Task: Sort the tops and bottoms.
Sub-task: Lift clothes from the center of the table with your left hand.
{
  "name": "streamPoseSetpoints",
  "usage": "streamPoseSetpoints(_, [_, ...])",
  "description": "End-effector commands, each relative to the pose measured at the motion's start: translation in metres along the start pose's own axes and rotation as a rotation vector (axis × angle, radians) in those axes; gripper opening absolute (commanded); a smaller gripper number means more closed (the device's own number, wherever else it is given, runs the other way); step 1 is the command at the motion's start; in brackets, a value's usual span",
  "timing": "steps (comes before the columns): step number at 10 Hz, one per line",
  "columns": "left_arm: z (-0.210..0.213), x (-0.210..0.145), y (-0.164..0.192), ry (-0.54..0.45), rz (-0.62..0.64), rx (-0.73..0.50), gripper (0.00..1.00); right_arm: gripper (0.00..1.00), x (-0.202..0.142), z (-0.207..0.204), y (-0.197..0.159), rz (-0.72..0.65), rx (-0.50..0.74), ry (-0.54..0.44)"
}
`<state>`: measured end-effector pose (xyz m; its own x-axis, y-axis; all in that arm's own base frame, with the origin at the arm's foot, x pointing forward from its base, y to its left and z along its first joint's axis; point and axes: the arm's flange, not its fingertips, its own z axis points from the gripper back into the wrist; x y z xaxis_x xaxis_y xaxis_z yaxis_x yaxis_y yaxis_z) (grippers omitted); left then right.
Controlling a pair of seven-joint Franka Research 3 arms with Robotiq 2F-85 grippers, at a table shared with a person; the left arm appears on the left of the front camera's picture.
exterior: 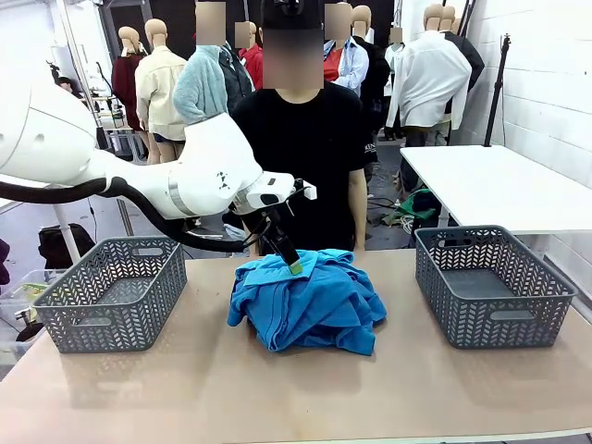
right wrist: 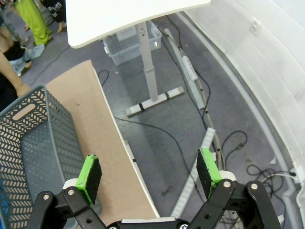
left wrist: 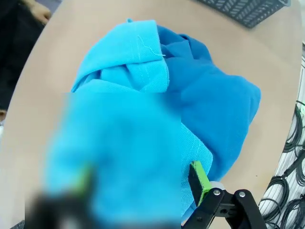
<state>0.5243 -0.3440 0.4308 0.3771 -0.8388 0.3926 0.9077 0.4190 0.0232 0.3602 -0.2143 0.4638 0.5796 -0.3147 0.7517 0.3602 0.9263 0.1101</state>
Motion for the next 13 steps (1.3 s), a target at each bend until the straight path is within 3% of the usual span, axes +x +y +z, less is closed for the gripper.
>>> streamPoseSetpoints(1, [0.0034, 0.0038, 0.0081, 0.006, 0.028, -0.041, 1.00, 1.00, -0.0008, -0.0001, -0.0018, -0.001, 0.004, 0.011])
streamPoseSetpoints(2, [0.0020, 0.0029, 0.0076, 0.016, 0.018, -0.051, 0.95, 1.00, -0.0008, -0.0001, -0.0018, -0.001, 0.004, 0.011])
streamPoseSetpoints(7, [0.0004, 0.0014, 0.0094, 0.019, 0.014, -0.079, 0.01, 1.00, -0.0008, -0.0001, -0.0018, -0.001, 0.004, 0.011])
streamPoseSetpoints(13, [0.0064, -0.0003, 0.0096, 0.004, 0.011, -0.095, 0.00, 1.00, -0.0008, -0.0001, -0.0018, -0.001, 0.004, 0.011])
